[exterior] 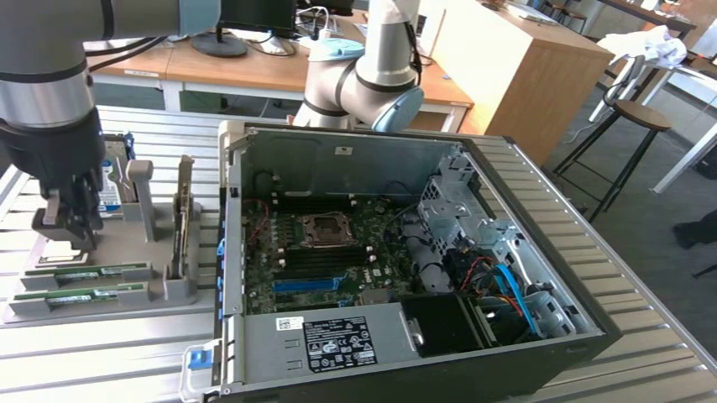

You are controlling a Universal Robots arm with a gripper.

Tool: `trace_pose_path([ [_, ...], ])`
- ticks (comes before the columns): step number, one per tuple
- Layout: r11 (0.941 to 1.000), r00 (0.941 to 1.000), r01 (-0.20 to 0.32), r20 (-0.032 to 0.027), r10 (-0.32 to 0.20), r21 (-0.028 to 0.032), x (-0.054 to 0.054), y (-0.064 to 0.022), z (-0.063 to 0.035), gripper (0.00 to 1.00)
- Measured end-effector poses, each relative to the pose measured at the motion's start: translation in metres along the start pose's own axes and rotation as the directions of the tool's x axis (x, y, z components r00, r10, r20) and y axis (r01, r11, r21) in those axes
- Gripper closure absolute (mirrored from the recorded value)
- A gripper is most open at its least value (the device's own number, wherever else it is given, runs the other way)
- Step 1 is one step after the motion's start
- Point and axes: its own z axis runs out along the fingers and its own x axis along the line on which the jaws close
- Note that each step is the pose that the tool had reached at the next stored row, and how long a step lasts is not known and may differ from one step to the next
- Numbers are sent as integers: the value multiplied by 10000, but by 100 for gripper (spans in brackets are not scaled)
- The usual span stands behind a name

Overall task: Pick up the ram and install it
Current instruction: 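Pick up the ram and move it above insertion slot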

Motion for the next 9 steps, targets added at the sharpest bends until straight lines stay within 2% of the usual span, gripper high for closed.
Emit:
trace_pose_path([
  [9,10000,10000,0,1,0,2,18,0,13,63],
])
